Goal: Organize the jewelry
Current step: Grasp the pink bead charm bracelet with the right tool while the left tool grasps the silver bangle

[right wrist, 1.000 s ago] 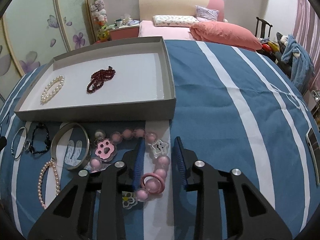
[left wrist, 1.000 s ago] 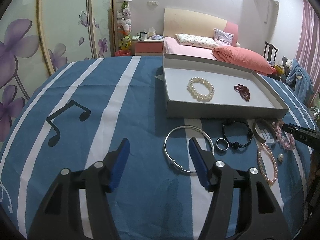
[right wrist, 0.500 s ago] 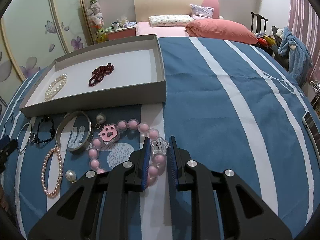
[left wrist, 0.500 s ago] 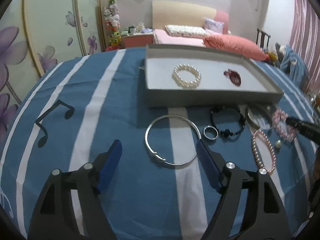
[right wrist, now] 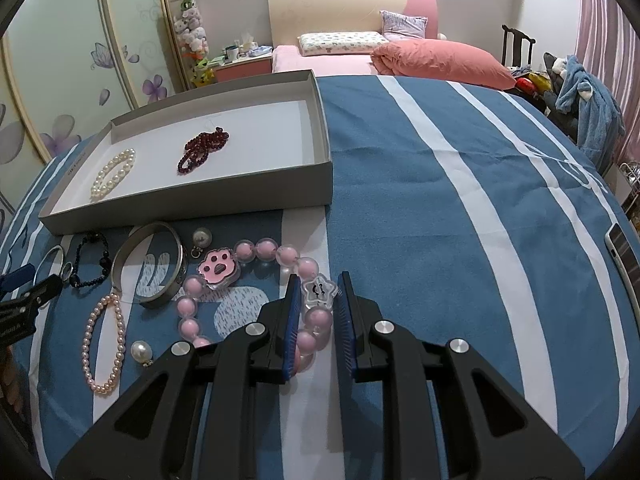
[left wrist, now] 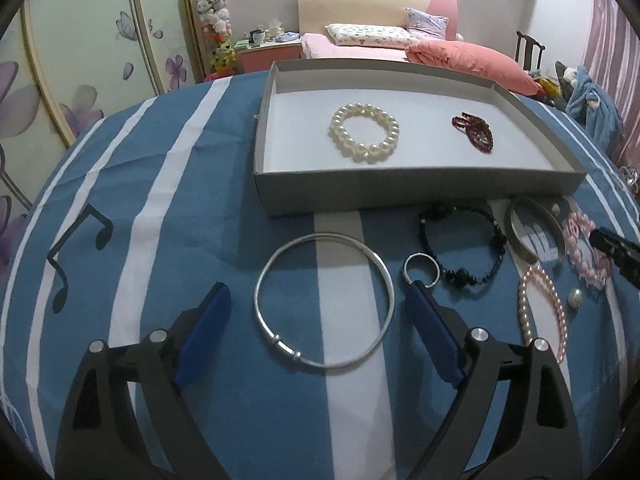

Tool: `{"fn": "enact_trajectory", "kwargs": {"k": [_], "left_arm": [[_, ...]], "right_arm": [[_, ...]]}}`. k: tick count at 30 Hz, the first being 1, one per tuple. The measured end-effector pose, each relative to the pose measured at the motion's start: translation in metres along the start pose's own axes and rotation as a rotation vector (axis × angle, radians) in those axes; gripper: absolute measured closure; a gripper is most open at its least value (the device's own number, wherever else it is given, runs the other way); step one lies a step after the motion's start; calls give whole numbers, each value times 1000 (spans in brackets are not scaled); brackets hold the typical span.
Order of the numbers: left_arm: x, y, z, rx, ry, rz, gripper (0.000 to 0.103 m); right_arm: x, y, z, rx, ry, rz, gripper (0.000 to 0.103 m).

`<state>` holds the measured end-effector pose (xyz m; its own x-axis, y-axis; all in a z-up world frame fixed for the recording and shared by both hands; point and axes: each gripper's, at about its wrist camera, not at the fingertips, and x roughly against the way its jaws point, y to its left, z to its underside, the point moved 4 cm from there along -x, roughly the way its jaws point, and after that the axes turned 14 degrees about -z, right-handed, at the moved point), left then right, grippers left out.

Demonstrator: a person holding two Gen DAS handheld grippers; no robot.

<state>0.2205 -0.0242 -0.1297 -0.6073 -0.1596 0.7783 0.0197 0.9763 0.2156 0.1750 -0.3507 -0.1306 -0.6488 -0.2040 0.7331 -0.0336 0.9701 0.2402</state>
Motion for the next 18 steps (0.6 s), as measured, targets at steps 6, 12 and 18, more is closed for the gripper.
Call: {"fn": "enact_trajectory", "kwargs": {"k": [6,12,18], "left_arm": [[-3,0,-3,0,1,3,16],[-2,0,-3,0,1,3,16],[1,0,-3,-8,-19,10,35]], "right_arm": [[0,0,0,-1,0,0,83],[0,-1,0,-1,0,-1,83],[0,-1,0,-2,-1,-3,83]]}}
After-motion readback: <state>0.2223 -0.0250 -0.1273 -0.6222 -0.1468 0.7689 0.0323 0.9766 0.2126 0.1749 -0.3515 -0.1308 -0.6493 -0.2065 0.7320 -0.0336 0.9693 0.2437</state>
